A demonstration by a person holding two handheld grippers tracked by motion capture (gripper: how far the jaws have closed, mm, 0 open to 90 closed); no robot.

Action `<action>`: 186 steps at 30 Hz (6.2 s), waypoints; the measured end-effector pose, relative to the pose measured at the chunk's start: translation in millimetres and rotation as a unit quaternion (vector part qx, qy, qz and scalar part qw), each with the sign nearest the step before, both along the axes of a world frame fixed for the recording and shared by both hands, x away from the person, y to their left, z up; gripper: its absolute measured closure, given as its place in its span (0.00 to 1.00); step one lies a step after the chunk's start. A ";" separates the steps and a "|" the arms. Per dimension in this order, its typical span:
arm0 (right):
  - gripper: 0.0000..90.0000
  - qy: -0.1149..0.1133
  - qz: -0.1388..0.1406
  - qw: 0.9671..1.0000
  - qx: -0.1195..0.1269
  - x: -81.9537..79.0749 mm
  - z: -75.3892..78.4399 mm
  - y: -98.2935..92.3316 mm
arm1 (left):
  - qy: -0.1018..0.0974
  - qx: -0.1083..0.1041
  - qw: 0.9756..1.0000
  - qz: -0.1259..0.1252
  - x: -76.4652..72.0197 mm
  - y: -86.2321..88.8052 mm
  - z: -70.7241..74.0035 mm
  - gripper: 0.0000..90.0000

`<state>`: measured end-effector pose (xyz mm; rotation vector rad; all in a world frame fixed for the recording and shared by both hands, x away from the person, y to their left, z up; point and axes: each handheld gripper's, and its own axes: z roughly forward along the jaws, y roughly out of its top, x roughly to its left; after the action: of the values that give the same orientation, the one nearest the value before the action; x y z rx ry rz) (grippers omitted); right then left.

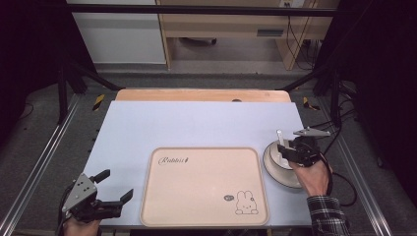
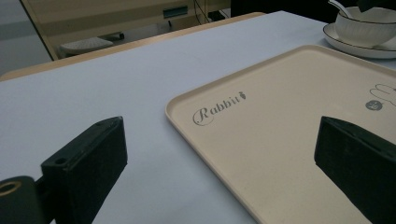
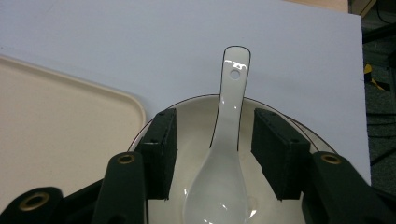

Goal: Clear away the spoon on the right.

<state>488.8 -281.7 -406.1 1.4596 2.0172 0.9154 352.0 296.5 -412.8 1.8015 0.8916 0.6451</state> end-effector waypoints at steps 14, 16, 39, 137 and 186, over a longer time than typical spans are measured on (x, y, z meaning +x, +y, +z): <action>0.68 0.016 -0.013 1.000 -0.020 14.4 -7.9 3.6 | 0.000 0.000 1.000 0.000 0.1 0.1 -0.1 0.02; 0.69 0.016 -0.014 1.000 -0.023 15.9 -9.5 3.8 | 0.000 0.000 1.000 0.000 0.2 0.0 -0.2 0.02; 0.82 0.026 -0.037 0.999 -0.027 24.3 -19.4 9.6 | 0.001 0.003 1.000 -0.001 0.1 -0.4 -0.3 0.02; 0.83 0.123 0.121 0.985 -0.012 -32.9 61.9 66.8 | -0.002 0.007 1.000 -0.003 -0.8 -2.3 0.8 0.02; 0.83 0.156 0.137 0.978 0.002 -36.6 -10.7 102.4 | -0.002 0.008 1.000 -0.003 -0.8 -2.1 0.8 0.02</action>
<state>452.2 -179.4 -416.7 1.4225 2.4959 0.8353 351.2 294.4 -412.0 1.8162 0.8800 0.6532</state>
